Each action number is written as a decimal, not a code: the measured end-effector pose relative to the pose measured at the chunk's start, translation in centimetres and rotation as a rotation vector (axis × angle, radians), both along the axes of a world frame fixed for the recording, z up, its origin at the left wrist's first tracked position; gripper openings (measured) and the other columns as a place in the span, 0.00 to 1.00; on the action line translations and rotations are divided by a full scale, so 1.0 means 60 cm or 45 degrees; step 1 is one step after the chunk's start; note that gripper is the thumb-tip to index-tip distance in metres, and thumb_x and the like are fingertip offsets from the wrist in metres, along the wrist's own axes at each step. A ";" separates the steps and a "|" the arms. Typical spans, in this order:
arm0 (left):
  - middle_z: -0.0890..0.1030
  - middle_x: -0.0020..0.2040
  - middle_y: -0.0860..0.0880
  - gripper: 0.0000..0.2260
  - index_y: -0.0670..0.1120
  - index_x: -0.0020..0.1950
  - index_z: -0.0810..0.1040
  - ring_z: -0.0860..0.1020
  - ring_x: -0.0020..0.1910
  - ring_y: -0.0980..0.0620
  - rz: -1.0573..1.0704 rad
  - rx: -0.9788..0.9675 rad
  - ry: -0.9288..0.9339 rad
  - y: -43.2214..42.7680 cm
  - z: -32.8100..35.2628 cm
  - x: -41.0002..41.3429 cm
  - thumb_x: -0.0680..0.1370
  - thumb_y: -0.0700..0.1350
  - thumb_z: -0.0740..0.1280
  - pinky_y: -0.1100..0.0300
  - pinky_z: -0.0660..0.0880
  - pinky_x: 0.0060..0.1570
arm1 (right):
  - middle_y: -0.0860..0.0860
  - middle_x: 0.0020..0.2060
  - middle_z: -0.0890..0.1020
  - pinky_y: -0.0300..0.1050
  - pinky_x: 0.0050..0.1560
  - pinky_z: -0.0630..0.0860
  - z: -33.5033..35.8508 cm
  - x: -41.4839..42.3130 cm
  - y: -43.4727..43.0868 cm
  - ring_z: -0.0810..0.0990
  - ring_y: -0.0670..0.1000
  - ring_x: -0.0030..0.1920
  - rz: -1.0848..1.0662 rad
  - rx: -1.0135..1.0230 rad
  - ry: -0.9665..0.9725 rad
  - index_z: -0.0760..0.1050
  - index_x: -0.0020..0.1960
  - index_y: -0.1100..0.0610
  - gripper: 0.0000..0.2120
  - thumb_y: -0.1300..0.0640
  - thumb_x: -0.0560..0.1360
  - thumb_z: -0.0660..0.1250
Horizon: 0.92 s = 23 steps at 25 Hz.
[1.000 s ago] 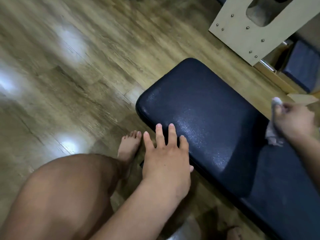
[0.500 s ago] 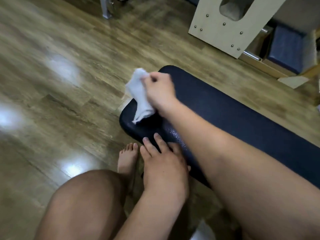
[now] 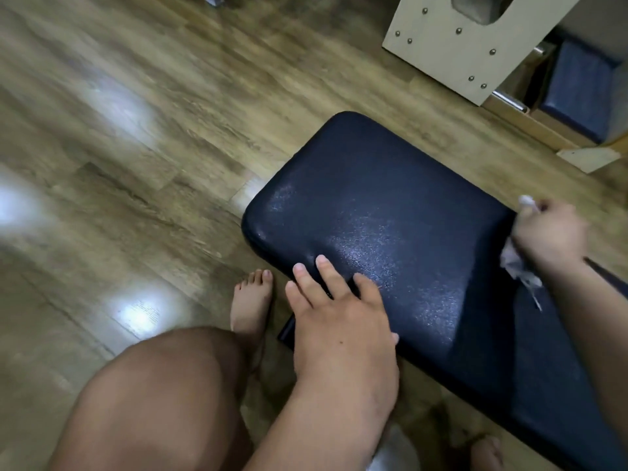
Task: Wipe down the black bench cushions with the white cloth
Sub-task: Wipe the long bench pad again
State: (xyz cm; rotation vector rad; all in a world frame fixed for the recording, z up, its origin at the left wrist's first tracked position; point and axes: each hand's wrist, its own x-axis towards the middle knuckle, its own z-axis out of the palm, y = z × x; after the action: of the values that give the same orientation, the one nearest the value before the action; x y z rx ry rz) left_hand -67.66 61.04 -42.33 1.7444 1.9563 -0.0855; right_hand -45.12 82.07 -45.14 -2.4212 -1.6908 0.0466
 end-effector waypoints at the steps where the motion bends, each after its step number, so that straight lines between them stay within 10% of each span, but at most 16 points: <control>1: 0.38 0.76 0.29 0.33 0.44 0.80 0.43 0.40 0.75 0.25 -0.017 -0.002 -0.042 -0.006 0.041 0.009 0.83 0.58 0.54 0.34 0.44 0.74 | 0.67 0.49 0.79 0.51 0.50 0.72 -0.002 -0.057 0.032 0.77 0.67 0.53 0.105 0.015 0.054 0.75 0.50 0.64 0.17 0.50 0.80 0.57; 4: 0.44 0.77 0.28 0.33 0.43 0.79 0.42 0.43 0.76 0.27 0.030 -0.079 -0.067 -0.014 -0.118 -0.021 0.82 0.56 0.55 0.32 0.45 0.73 | 0.62 0.46 0.80 0.46 0.46 0.70 -0.011 -0.225 0.126 0.79 0.63 0.50 0.396 -0.049 0.216 0.75 0.46 0.58 0.15 0.48 0.79 0.58; 7: 0.68 0.66 0.43 0.27 0.39 0.74 0.58 0.71 0.66 0.37 0.359 0.054 -0.193 -0.004 -0.283 -0.119 0.79 0.52 0.53 0.32 0.70 0.58 | 0.59 0.42 0.81 0.46 0.43 0.74 -0.017 -0.371 0.126 0.81 0.61 0.45 0.671 -0.017 0.199 0.76 0.45 0.57 0.17 0.44 0.79 0.58; 10: 0.79 0.52 0.50 0.15 0.47 0.55 0.78 0.80 0.44 0.43 0.471 0.734 -0.189 0.004 -0.080 -0.080 0.71 0.45 0.60 0.49 0.77 0.38 | 0.55 0.38 0.79 0.47 0.43 0.72 -0.023 -0.437 0.041 0.75 0.57 0.40 1.150 0.033 0.067 0.75 0.42 0.55 0.22 0.37 0.78 0.57; 13: 0.82 0.53 0.47 0.13 0.46 0.54 0.79 0.79 0.49 0.42 0.545 1.113 -0.327 0.017 0.062 -0.070 0.71 0.45 0.64 0.49 0.76 0.44 | 0.48 0.39 0.77 0.47 0.42 0.71 -0.011 -0.450 -0.067 0.75 0.55 0.43 1.482 -0.133 0.098 0.77 0.45 0.51 0.20 0.37 0.78 0.56; 18: 0.78 0.63 0.46 0.18 0.45 0.61 0.78 0.75 0.62 0.43 0.482 0.807 -0.410 0.030 0.042 -0.045 0.73 0.46 0.61 0.45 0.74 0.59 | 0.46 0.29 0.67 0.49 0.31 0.70 0.041 -0.257 -0.208 0.71 0.58 0.31 1.598 -0.298 0.258 0.62 0.34 0.50 0.10 0.58 0.70 0.60; 20: 0.72 0.71 0.45 0.19 0.46 0.67 0.74 0.69 0.70 0.42 0.346 0.636 -0.291 0.027 0.030 -0.024 0.76 0.47 0.59 0.44 0.68 0.67 | 0.48 0.32 0.75 0.47 0.24 0.73 0.030 -0.140 -0.311 0.75 0.55 0.27 1.687 -0.441 0.140 0.73 0.37 0.51 0.06 0.52 0.72 0.62; 23: 0.56 0.80 0.45 0.23 0.49 0.75 0.63 0.51 0.78 0.38 0.171 0.115 -0.100 0.028 0.020 0.001 0.80 0.50 0.59 0.38 0.54 0.74 | 0.41 0.39 0.80 0.43 0.41 0.78 0.056 0.024 -0.385 0.80 0.42 0.39 1.576 -0.504 0.248 0.78 0.45 0.38 0.11 0.41 0.79 0.59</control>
State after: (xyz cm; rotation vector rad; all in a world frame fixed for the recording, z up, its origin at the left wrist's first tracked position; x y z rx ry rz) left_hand -67.61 62.73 -41.15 1.6407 2.0412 0.1184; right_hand -43.68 58.97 -41.77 -1.0722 -2.9193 0.7877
